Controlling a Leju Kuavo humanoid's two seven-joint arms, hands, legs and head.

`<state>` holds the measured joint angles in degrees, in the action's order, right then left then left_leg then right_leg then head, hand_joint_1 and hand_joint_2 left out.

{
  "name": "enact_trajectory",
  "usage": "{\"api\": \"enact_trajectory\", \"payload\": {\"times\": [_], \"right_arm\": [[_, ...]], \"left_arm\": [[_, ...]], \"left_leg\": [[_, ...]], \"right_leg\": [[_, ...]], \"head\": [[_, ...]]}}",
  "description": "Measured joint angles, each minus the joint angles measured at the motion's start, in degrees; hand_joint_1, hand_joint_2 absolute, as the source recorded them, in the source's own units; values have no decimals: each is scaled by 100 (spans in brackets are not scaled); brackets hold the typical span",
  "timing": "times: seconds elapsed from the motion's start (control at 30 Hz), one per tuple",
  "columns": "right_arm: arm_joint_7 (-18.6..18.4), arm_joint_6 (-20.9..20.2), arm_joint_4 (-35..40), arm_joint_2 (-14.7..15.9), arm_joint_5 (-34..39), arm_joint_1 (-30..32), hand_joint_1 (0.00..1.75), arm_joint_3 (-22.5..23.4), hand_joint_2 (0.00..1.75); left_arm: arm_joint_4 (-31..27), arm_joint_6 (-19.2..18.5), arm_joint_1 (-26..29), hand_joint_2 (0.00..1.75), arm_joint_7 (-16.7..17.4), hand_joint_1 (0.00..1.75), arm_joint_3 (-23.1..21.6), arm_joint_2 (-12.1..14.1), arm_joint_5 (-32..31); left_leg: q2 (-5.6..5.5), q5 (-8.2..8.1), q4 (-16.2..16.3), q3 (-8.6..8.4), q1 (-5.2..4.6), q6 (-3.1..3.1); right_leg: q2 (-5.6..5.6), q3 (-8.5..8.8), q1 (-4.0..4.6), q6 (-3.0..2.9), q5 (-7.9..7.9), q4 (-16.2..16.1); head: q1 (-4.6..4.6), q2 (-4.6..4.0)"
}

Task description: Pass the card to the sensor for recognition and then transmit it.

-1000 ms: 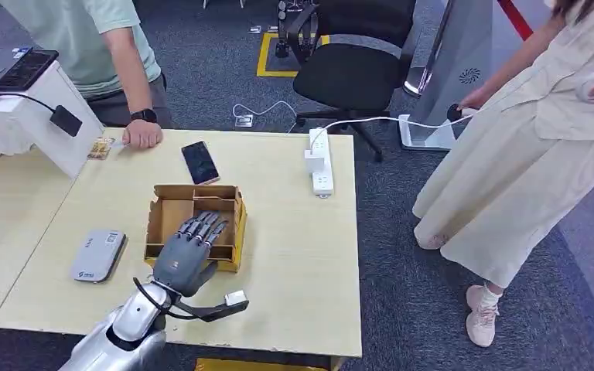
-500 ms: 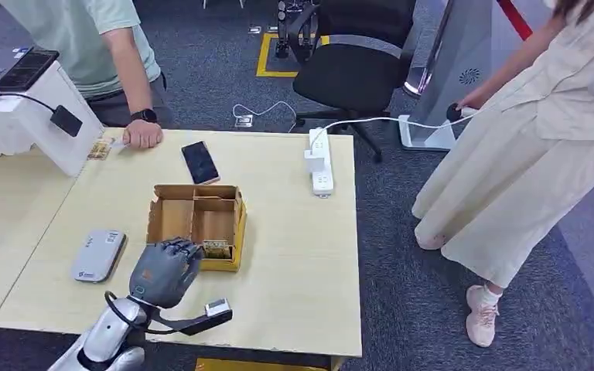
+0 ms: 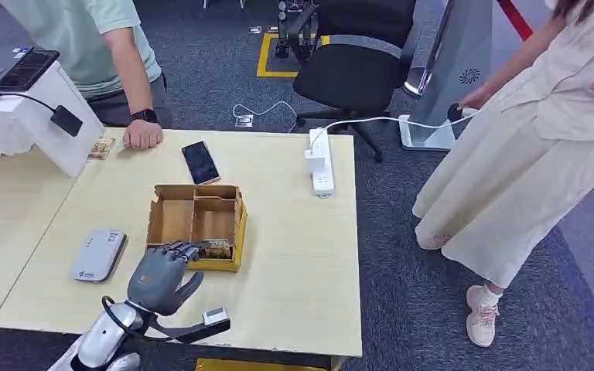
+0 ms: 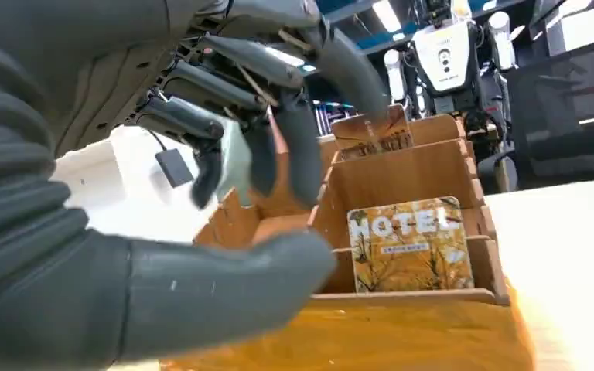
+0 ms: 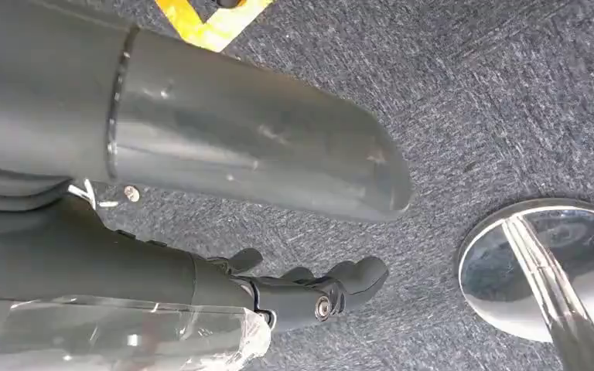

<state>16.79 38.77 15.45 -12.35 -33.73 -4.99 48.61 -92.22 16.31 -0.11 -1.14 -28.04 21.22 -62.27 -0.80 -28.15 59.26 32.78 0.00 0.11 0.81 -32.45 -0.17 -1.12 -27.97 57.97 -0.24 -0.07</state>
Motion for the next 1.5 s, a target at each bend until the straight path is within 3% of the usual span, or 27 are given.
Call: {"api": "enact_trajectory", "payload": {"times": [0.47,1.17,1.5], "right_arm": [[-20,-9,0,0,-79,-6,0,0,0],[-120,-9,-7,-7,-186,-73,0,-7,0],[-120,-9,-7,-9,-188,-76,0,-11,0]], "left_arm": [[-20,39,-152,175,-31,0,-7,-15,-282],[710,48,-880,175,-20,0,-391,-610,-363],[938,138,-985,175,-15,0,-498,-750,-363]], "left_leg": [[0,0,0,-1,0,0],[0,0,1,-1,-1,0],[1,0,1,-1,-1,0]], "right_leg": [[0,0,0,0,0,0],[1,0,0,0,1,0],[2,-1,0,0,0,0]], "head": [[0,0],[2,2],[2,0]]}}
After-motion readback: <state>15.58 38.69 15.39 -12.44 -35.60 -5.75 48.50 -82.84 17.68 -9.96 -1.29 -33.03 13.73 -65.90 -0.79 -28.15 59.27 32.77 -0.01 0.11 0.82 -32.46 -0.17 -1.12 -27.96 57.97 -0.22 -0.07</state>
